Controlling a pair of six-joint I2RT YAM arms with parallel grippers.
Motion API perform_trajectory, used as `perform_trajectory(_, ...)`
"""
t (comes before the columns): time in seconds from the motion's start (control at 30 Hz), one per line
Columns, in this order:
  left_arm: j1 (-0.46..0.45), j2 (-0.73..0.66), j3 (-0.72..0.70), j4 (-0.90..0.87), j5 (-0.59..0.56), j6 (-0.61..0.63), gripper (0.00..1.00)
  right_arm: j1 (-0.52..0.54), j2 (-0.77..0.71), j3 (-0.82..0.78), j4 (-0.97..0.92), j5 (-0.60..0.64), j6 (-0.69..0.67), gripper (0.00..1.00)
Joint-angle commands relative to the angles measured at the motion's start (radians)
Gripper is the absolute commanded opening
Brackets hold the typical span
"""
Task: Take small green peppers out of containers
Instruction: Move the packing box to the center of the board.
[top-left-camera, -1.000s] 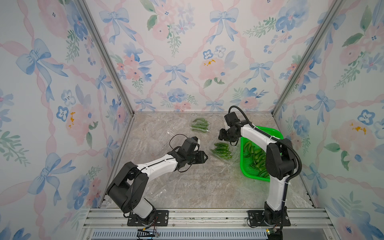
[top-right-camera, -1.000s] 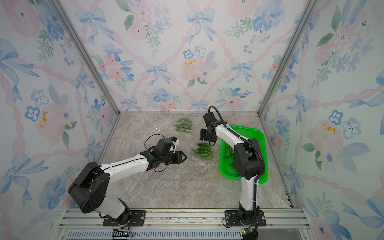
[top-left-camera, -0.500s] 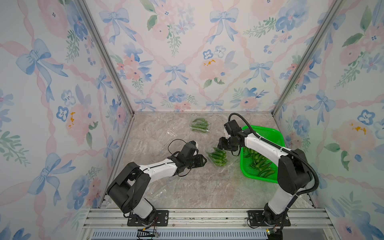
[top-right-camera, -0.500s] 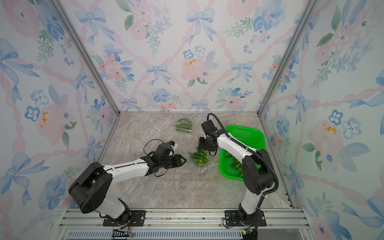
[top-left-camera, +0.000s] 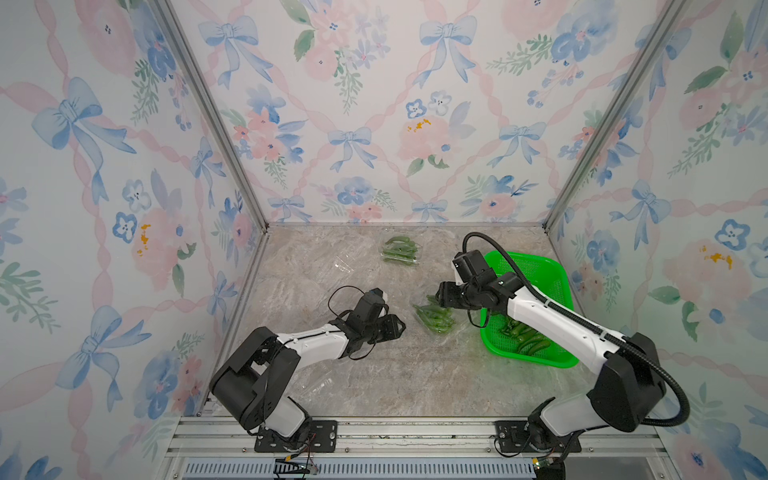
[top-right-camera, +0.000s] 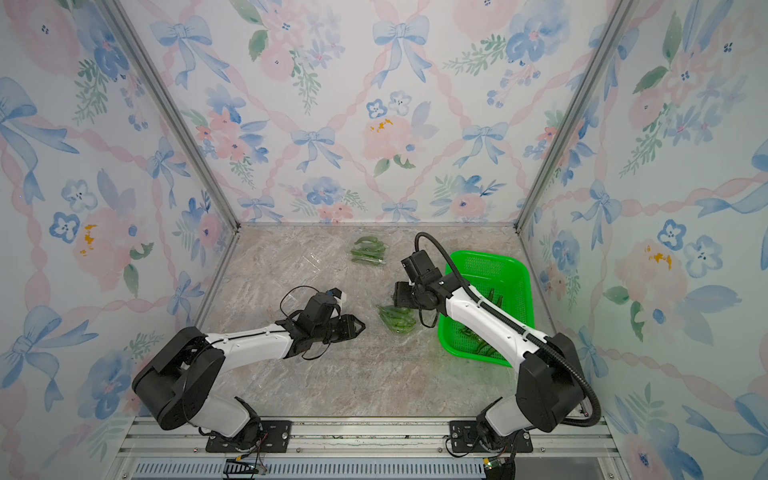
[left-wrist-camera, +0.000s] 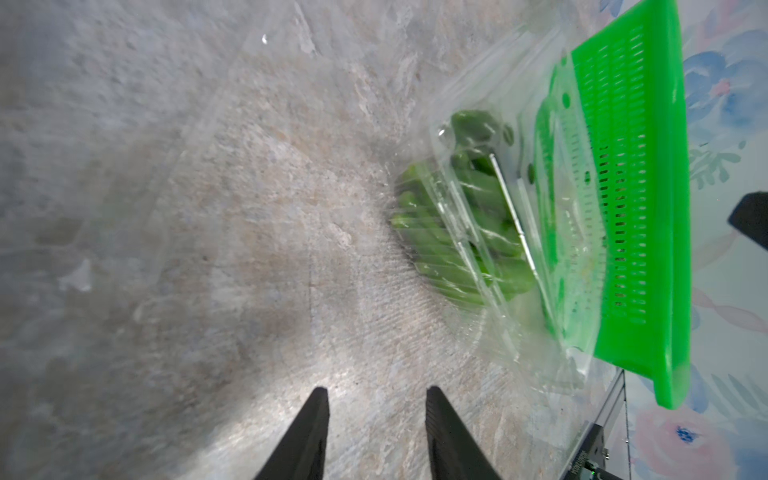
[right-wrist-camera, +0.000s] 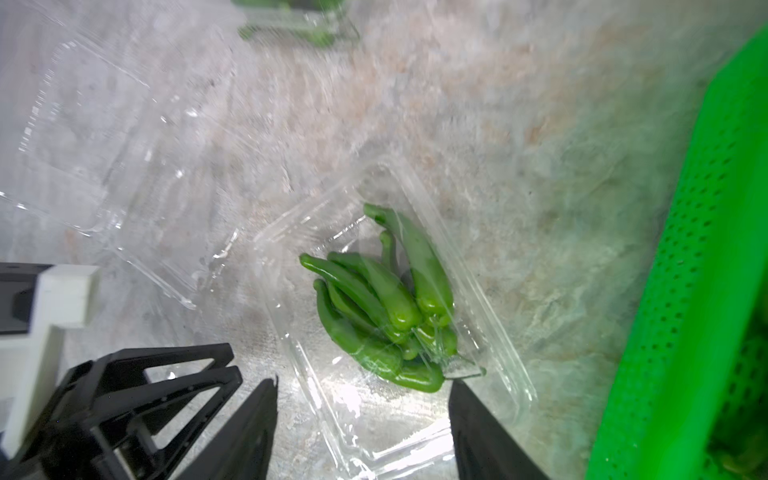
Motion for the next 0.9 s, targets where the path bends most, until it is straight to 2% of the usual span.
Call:
perform_trajectory(0.0,0.003,0.031,0.008,0.086,0.062,-0.037,0.42,-0.032,0.016,-0.005,0.008,0.013,-0.039,0.66)
perform_trajectory(0.23,0.002,0.087,0.02,0.145,0.059,-0.077,0.42,-0.094,0.105,0.03,0.034,-0.069,-0.062,0.66)
perform_trajectory(0.5,0.004,0.119,0.073,0.173,0.08,-0.1,0.42,-0.113,0.211,0.076,0.032,-0.149,-0.038,0.65)
perform_trajectory(0.87,0.01,0.157,0.077,0.184,0.096,-0.1,0.41,-0.11,0.248,0.058,0.07,-0.161,-0.008,0.65)
